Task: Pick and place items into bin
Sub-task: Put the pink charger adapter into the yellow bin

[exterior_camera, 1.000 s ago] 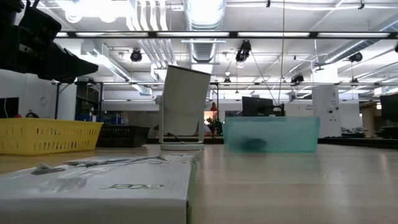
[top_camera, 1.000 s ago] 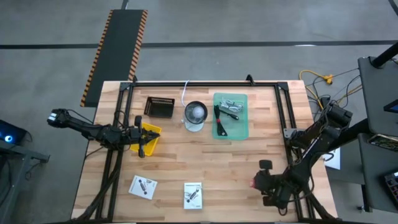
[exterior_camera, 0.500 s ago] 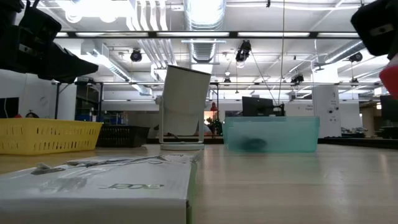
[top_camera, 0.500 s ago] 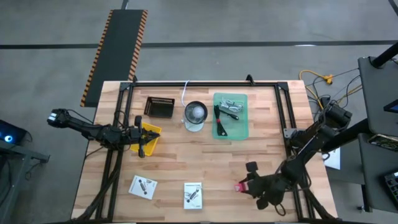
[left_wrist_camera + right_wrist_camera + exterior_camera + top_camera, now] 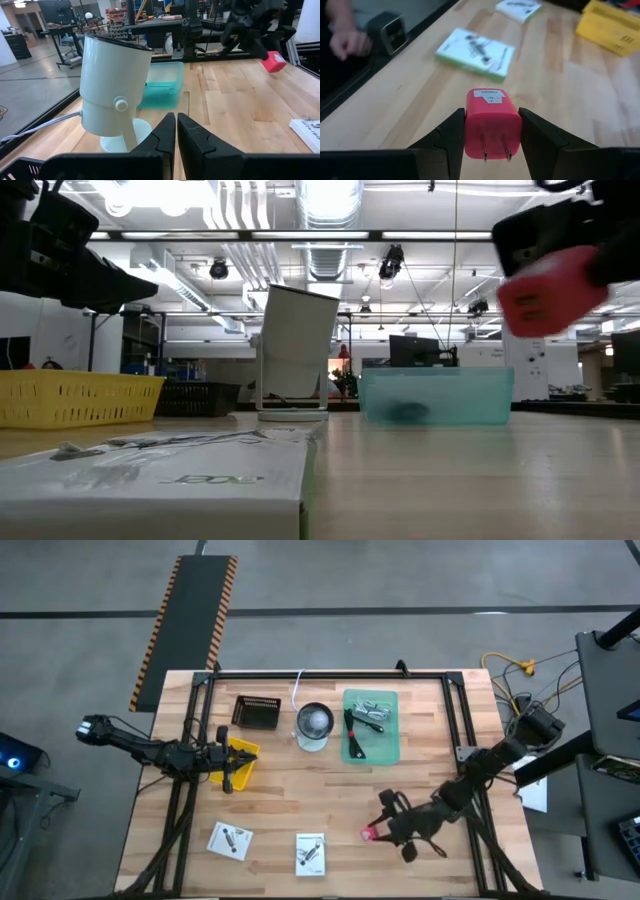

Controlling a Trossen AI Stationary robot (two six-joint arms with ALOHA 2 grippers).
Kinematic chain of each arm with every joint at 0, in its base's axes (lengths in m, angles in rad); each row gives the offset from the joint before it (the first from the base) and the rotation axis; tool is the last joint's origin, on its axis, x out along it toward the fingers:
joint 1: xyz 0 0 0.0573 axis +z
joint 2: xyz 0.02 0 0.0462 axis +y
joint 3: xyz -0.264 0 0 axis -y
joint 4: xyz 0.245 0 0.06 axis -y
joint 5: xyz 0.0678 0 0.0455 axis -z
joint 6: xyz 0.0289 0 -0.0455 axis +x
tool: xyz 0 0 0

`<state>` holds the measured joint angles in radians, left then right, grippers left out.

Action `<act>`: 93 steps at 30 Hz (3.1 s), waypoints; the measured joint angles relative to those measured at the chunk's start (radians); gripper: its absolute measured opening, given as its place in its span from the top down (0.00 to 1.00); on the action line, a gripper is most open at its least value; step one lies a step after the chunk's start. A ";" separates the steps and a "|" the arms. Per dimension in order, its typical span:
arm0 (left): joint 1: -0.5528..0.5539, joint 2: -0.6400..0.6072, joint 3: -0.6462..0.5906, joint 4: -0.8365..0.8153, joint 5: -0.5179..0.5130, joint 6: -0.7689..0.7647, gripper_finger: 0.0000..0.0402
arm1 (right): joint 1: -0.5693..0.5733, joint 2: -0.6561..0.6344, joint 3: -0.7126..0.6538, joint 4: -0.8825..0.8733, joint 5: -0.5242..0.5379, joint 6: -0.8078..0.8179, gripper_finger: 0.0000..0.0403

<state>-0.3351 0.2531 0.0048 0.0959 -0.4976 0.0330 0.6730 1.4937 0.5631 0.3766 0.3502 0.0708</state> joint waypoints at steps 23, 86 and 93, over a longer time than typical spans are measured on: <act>0.000 0.001 0.000 0.000 0.000 0.000 1.00 | -0.221 0.093 -0.012 0.420 -0.001 -0.187 0.64; 0.002 0.645 0.111 0.813 0.114 0.154 0.37 | -0.336 0.093 -0.006 0.497 -0.010 -0.212 0.64; 0.002 0.853 0.217 0.891 0.125 0.214 0.37 | -0.336 0.092 0.001 0.532 -0.010 -0.221 0.64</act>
<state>-0.3332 1.1060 0.2217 0.9866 -0.3731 0.2466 0.3367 1.5860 0.5640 0.9085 0.3407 -0.1501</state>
